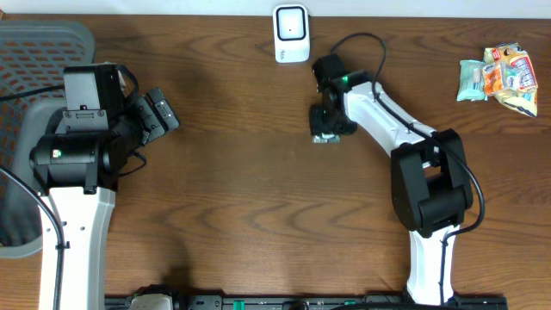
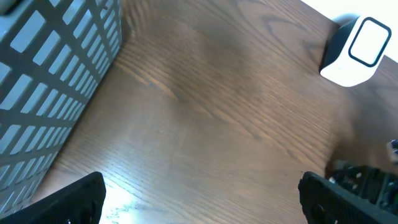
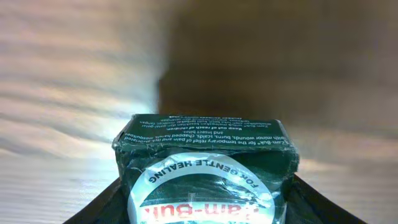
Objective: Scan the item barcode
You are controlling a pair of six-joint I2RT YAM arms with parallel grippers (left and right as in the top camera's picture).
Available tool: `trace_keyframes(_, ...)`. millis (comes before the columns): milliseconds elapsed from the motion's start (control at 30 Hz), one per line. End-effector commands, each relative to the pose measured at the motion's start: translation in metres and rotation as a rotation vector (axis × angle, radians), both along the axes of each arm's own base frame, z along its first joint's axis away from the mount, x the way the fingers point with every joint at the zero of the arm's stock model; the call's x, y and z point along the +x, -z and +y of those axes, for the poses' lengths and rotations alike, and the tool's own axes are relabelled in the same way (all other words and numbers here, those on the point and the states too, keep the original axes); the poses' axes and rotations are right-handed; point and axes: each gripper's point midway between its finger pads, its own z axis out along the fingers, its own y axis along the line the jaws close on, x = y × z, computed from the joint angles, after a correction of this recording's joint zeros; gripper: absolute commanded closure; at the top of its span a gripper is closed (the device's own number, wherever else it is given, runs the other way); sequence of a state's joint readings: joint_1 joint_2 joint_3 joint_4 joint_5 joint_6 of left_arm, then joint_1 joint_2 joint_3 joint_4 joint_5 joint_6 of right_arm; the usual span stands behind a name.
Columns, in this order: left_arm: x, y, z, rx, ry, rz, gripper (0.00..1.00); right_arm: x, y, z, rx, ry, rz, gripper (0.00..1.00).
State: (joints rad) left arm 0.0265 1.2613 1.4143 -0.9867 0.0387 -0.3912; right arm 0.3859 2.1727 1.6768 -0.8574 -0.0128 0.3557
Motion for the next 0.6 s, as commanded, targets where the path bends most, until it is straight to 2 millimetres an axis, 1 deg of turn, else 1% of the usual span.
trace_keyframes(0,0.001,-0.004,0.004,0.016,-0.001,-0.008,0.02,0.034,-0.047,0.016,0.067,0.008,-0.151,0.49)
trace_keyframes(100,0.001,-0.004,0.004,0.016,-0.001,-0.008,0.02,0.062,-0.064,0.028,0.120,0.008,-0.279,0.48)
trace_keyframes(133,0.001,-0.004,0.004,0.016,-0.001,-0.008,0.02,0.078,-0.075,0.035,0.151,0.007,-0.353,0.48)
trace_keyframes(167,0.001,-0.004,0.004,0.016,-0.001,-0.008,0.02,0.088,-0.082,0.039,0.171,0.008,-0.404,0.48)
trace_keyframes(267,0.001,-0.004,0.004,0.016,-0.001,-0.008,0.02,0.113,-0.107,0.049,0.227,0.008,-0.544,0.49)
trace_keyframes(333,0.000,-0.003,0.004,0.016,-0.001,-0.008,0.02,0.131,-0.130,0.057,0.273,0.007,-0.654,0.52)
trace_keyframes(433,0.001,-0.004,0.004,0.016,-0.001,-0.008,0.02,0.148,-0.157,0.063,0.306,0.010,-0.787,0.54)
trace_keyframes(567,0.001,-0.004,0.004,0.016,-0.001,-0.008,0.02,0.167,-0.188,0.056,0.292,0.071,-0.950,0.53)
